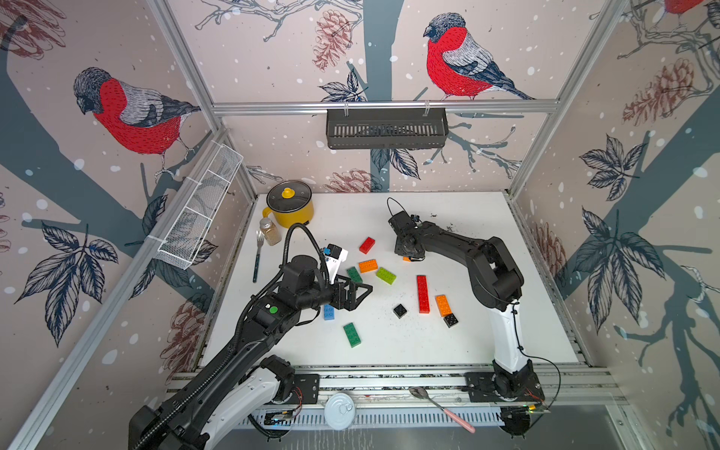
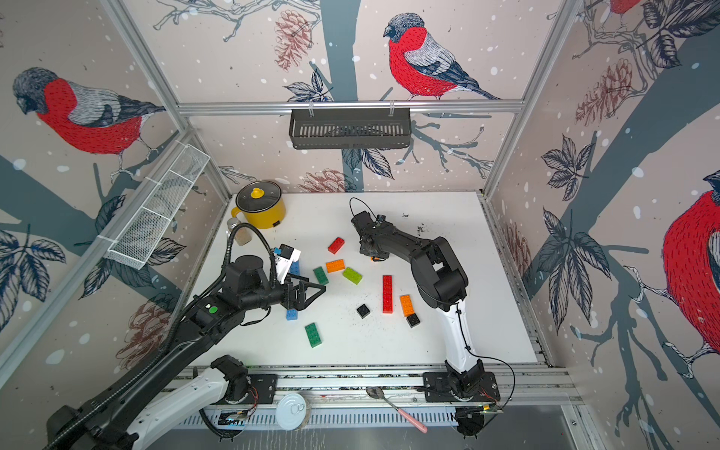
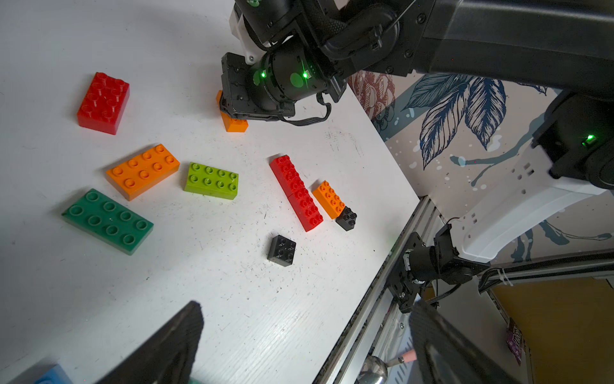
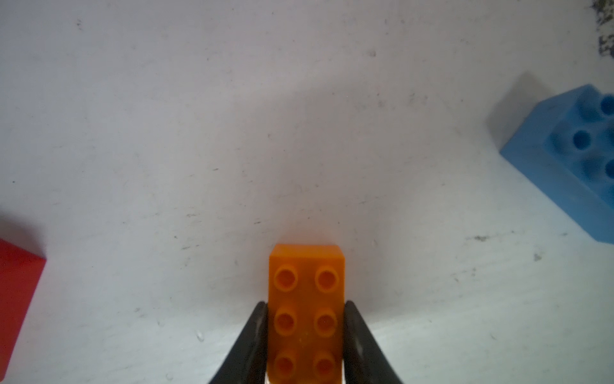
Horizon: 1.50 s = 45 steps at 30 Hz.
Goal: Assemble a small pinwheel with lego
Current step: Pick up the lego brick from the center of the board, then assemble the lego brick with the lego brick.
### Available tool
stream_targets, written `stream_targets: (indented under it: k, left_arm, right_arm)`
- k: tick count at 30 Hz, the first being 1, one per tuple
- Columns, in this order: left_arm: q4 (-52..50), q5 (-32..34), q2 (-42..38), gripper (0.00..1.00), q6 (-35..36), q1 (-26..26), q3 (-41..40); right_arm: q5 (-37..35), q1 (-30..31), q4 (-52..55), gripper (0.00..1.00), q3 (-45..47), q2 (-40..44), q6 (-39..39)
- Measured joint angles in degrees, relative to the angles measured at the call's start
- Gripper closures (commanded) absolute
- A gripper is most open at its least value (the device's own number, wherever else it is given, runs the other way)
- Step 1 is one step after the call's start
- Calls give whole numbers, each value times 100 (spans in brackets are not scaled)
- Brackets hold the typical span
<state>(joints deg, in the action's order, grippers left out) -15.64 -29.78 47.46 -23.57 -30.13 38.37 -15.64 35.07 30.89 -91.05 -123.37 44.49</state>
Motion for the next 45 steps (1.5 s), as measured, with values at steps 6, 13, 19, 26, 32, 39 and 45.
stream_targets:
  k: [6, 13, 19, 26, 32, 39, 45]
  left_arm:
    - [-4, 55, -22, 3, 0, 0, 0]
    - [4, 125, -164, 3, -2, 13, -2]
    - [422, 129, -251, 3, -330, -72, -284]
    - [1790, 702, 79, 3, -868, -1370, -662]
    - [3062, 1222, 850, 3, -527, -2041, -1117]
    - [3932, 1663, 667, 3, 61, -2146, -1832]
    - [4315, 1873, 184, 3, 385, -2173, -2402]
  right_arm:
    - [-26, 7, -15, 75, 125, 210, -131]
    - [-83, 61, -302, 81, 649, 1180, -496]
    - [72, 129, -579, 81, 1829, 2594, -876]
    - [369, 109, -555, 81, 3445, 4437, -1021]
    - [660, 55, -518, 81, 4546, 5464, -1010]
    - [977, 107, -680, 82, 4868, 5329, -870]
    - [1154, 162, -979, 82, 4876, 4771, -866]
